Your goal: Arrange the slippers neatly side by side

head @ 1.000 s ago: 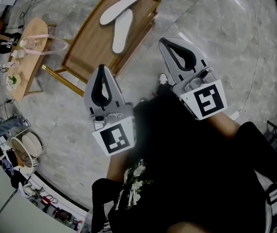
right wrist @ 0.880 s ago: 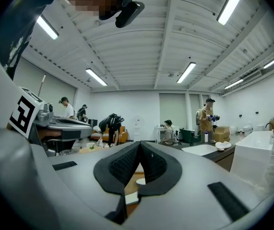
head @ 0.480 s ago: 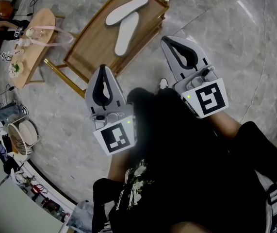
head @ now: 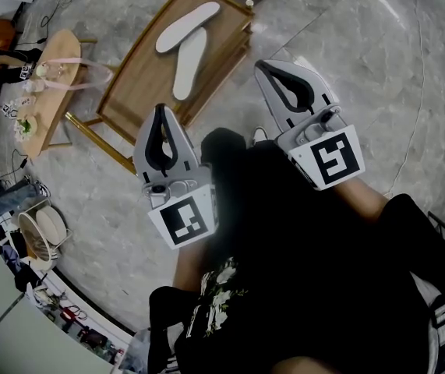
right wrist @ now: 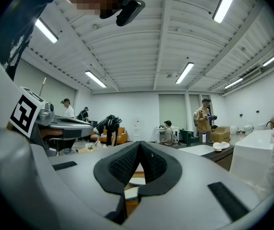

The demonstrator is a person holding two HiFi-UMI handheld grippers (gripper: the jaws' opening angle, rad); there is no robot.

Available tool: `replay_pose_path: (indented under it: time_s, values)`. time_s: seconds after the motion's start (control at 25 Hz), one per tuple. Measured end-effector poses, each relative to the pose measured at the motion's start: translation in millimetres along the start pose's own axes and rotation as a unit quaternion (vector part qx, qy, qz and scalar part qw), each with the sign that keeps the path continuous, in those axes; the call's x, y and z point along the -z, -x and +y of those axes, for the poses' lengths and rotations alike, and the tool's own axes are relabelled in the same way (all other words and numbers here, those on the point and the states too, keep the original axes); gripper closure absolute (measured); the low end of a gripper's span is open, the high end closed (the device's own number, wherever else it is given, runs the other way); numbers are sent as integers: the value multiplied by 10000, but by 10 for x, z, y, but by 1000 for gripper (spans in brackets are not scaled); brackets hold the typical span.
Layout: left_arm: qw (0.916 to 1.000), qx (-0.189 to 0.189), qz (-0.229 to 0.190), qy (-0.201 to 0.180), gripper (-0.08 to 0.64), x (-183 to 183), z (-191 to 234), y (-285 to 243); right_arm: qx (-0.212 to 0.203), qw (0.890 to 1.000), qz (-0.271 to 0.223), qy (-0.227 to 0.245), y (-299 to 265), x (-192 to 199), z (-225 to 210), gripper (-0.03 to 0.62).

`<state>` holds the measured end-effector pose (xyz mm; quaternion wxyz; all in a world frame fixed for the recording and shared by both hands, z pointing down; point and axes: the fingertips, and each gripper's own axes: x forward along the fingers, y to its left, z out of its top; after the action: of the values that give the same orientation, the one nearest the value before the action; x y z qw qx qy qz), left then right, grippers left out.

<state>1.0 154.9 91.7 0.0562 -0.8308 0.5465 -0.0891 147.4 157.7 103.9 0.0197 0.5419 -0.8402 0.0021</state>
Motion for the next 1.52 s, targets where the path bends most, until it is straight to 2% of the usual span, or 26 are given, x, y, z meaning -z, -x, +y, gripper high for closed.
replay_pose_path:
  time_s: [0.44, 0.8, 1.08, 1.24, 1.52]
  values:
    - [9996, 150, 229, 39, 558, 152, -12, -84, -1, 9997, 248, -40, -105, 132, -32, 594]
    - [9985, 122, 511, 178, 558, 366, 223, -293, 18, 9985, 543, -83, -401, 299, -103, 594]
    - [9977, 125, 614, 240, 558, 457, 396, -529, -148, 9982, 586, -41, -762, 301, -81, 594]
    - [9976, 158, 607, 281, 558, 493, 509, -660, -232, 9971, 732, 10, -980, 310, -15, 594]
    - [9988, 206, 362, 258, 558, 403, 762, -950, -153, 9980, 577, 196, -1341, 123, -52, 594]
